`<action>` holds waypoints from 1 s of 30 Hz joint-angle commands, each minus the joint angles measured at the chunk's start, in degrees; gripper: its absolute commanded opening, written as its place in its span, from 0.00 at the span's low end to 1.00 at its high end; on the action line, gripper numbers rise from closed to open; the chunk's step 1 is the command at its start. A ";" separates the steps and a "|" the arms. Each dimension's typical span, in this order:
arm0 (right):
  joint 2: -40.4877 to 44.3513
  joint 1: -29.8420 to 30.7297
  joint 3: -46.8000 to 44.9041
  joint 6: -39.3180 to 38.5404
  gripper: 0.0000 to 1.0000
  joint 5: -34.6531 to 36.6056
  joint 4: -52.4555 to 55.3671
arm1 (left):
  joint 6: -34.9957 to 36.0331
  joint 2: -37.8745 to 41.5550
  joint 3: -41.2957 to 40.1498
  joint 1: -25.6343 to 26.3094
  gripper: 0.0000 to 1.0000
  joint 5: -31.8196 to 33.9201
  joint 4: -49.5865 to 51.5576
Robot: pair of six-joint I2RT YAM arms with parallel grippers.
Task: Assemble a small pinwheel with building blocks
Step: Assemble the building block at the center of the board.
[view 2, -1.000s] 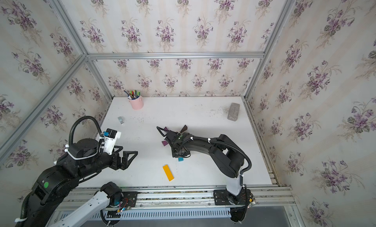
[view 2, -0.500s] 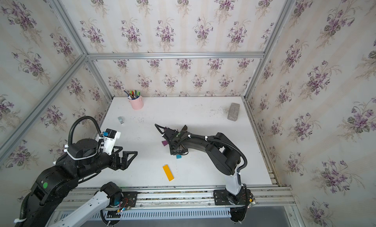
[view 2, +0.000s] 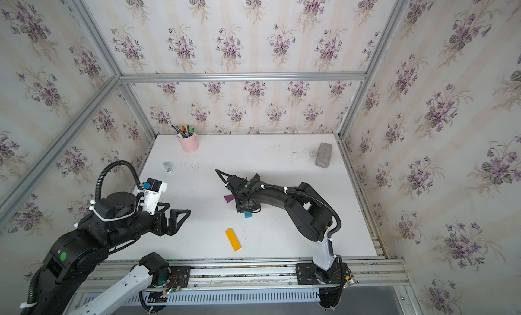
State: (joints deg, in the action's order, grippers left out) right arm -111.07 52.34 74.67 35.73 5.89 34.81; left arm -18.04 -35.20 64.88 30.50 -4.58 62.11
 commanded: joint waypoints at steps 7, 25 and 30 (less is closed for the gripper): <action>-0.68 -0.13 0.98 -0.65 0.31 0.68 1.03 | 0.11 -0.39 0.06 -0.02 1.00 0.10 -0.40; -1.88 -0.46 1.85 -0.69 0.32 0.56 1.40 | 0.19 -0.22 0.19 -0.04 1.00 0.37 -0.45; -1.82 -0.68 1.97 -0.69 0.32 0.77 1.37 | 0.25 -0.31 0.27 -0.01 1.00 0.31 -0.45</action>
State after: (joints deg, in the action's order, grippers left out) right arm -112.55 51.77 76.38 34.46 5.98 34.96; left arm -17.87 -35.40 64.86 30.46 -4.58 62.11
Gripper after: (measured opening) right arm 0.326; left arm 0.998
